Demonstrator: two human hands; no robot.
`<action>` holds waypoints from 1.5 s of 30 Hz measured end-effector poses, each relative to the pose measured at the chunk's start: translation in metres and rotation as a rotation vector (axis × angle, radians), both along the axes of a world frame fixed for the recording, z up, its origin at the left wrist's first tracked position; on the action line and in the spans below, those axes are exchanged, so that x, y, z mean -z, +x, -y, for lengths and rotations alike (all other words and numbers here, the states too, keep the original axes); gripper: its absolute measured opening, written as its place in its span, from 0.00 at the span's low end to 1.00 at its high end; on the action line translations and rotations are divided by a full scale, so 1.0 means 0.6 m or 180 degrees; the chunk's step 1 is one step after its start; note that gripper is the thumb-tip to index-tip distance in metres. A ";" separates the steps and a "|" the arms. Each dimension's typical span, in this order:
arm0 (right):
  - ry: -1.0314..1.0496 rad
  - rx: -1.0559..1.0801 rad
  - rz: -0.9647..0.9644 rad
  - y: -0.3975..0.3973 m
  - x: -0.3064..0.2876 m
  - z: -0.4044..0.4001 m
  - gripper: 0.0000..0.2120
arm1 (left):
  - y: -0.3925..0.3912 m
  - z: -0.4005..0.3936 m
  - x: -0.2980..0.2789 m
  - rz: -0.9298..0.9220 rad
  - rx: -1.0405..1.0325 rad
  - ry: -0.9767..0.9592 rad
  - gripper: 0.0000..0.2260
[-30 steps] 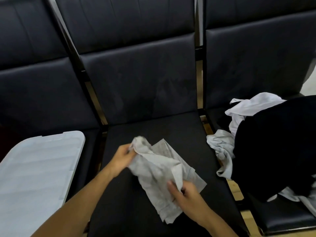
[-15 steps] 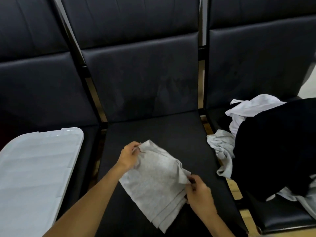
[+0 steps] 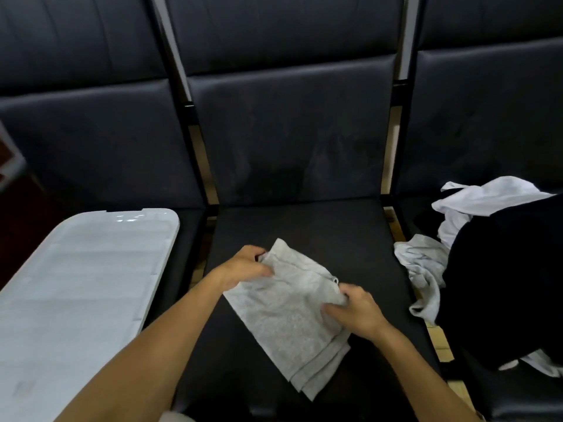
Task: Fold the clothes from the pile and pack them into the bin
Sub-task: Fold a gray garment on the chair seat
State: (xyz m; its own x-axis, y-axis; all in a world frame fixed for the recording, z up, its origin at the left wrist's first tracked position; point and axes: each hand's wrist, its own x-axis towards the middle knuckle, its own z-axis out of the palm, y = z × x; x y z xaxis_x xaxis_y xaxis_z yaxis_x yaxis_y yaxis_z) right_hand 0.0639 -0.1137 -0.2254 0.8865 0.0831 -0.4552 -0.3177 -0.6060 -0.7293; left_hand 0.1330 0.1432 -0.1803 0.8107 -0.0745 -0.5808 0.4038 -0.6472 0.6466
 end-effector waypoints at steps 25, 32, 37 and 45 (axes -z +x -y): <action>0.0461 -0.4048 0.0816 -0.370 -0.186 -0.657 0.06 | -0.945 -0.474 -0.101 0.1171 -0.3350 -0.0178 0.08; -0.0181 -0.4491 0.0720 -0.441 -0.094 -0.710 0.06 | -1.015 -0.471 -0.006 0.1099 -0.3504 0.0061 0.08; -0.1303 -0.5061 0.0654 -0.459 -0.019 -0.681 0.12 | -1.028 -0.418 0.071 0.0412 -0.2543 0.0387 0.15; -0.2157 -0.5345 0.0657 -0.431 -0.023 -0.653 0.13 | -1.014 -0.405 0.145 -0.0500 -0.1560 0.0586 0.11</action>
State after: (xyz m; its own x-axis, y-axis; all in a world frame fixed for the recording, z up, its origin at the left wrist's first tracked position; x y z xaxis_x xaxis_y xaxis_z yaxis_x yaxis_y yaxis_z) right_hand -0.1949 0.2779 -0.2119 0.1073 0.7138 -0.6921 0.9251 -0.3266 -0.1934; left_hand -0.4752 0.3861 -0.2675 0.6272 0.4045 -0.6656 0.7692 -0.4556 0.4480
